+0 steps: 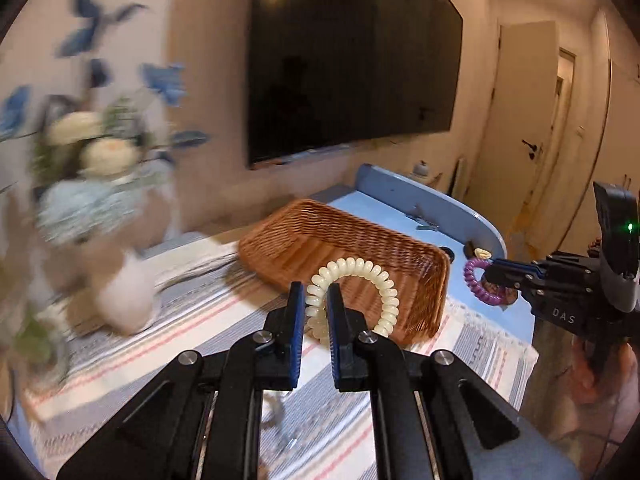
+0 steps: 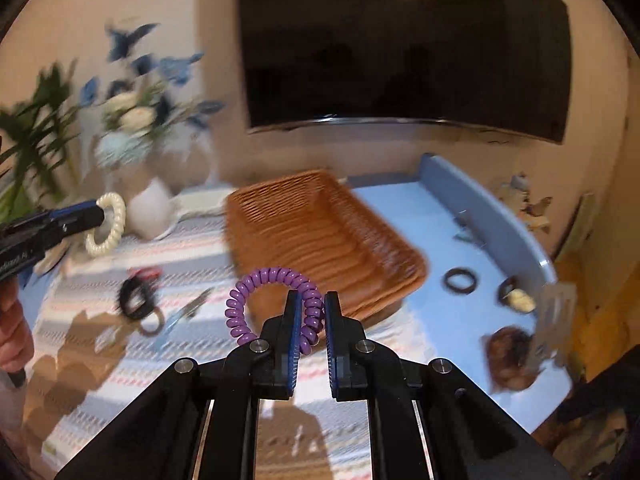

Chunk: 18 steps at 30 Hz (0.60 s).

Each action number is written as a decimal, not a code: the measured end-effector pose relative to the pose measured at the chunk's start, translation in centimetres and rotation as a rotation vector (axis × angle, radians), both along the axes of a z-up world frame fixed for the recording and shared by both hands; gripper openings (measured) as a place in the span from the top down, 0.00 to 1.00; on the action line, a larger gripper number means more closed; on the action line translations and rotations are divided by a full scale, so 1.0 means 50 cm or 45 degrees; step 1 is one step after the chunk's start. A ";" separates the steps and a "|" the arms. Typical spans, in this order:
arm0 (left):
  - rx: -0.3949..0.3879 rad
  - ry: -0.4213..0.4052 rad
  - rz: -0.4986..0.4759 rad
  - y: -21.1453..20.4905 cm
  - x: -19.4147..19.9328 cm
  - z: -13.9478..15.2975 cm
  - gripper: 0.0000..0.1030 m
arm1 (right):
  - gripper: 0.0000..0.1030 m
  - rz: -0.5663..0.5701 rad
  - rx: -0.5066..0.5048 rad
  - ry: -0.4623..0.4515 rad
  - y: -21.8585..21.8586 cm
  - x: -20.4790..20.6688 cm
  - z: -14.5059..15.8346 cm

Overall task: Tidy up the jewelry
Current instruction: 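Carry both bracelets over the wicker basket and open both tools to drop them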

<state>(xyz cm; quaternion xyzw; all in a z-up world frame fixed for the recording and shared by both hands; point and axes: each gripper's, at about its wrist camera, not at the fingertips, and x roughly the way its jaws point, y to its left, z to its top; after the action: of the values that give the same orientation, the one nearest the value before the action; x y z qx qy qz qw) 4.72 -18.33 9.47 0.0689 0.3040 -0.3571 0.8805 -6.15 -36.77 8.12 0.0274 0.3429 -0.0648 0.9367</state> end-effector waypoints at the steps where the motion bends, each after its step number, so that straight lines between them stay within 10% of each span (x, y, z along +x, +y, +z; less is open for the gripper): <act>1: 0.009 0.020 -0.010 -0.027 0.019 -0.008 0.91 | 0.89 -0.026 0.016 0.009 -0.025 0.021 0.001; 8: 0.117 0.150 -0.041 -0.187 0.122 -0.106 0.91 | 0.89 -0.079 0.247 0.123 -0.143 0.138 -0.071; 18: 0.152 0.150 -0.086 -0.236 0.127 -0.153 0.85 | 0.87 -0.079 0.248 0.160 -0.143 0.189 -0.165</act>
<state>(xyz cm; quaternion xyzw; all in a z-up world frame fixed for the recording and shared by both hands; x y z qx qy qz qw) 11.08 -30.13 1.81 0.1103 0.3733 -0.3713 0.8430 3.28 -43.93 -0.11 0.1248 0.4047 -0.0616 0.9038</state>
